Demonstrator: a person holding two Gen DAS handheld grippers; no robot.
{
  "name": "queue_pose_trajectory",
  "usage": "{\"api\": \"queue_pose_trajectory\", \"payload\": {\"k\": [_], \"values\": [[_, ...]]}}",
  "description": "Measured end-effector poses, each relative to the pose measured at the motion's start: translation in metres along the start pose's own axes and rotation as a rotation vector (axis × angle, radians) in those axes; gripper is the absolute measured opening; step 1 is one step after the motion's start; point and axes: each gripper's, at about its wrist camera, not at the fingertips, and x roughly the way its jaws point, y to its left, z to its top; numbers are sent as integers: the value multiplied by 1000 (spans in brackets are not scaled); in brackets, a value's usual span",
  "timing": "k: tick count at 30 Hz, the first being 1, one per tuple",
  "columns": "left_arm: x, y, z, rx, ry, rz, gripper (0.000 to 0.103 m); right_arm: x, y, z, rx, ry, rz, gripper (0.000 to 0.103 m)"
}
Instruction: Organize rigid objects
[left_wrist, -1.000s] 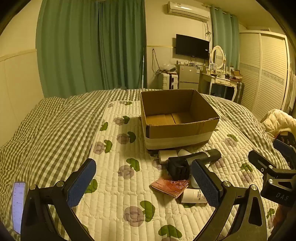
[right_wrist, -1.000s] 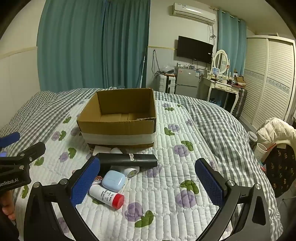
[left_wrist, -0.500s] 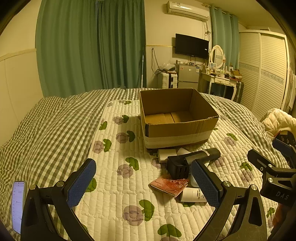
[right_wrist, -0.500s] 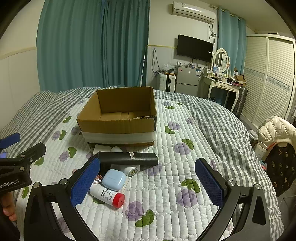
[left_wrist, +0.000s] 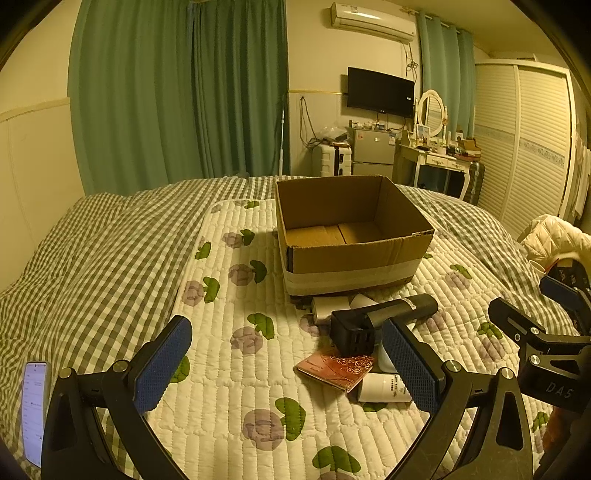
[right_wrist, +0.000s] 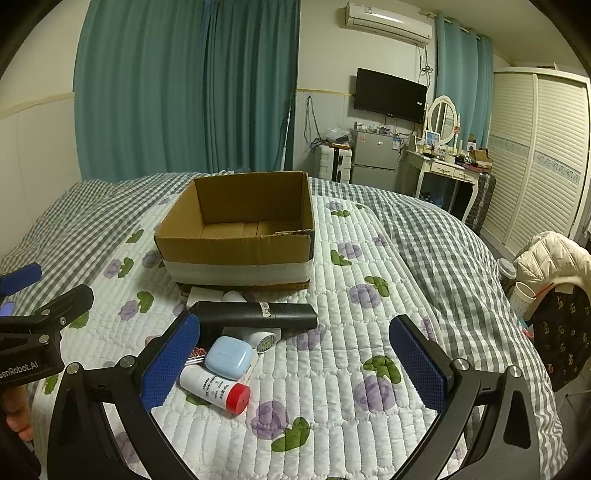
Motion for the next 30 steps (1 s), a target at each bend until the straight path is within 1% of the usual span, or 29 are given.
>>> {"api": "queue_pose_trajectory", "payload": {"k": [30], "values": [[1,-1,-6,6,9,-3,103,0,2,-3,-9,4,6,103]]}}
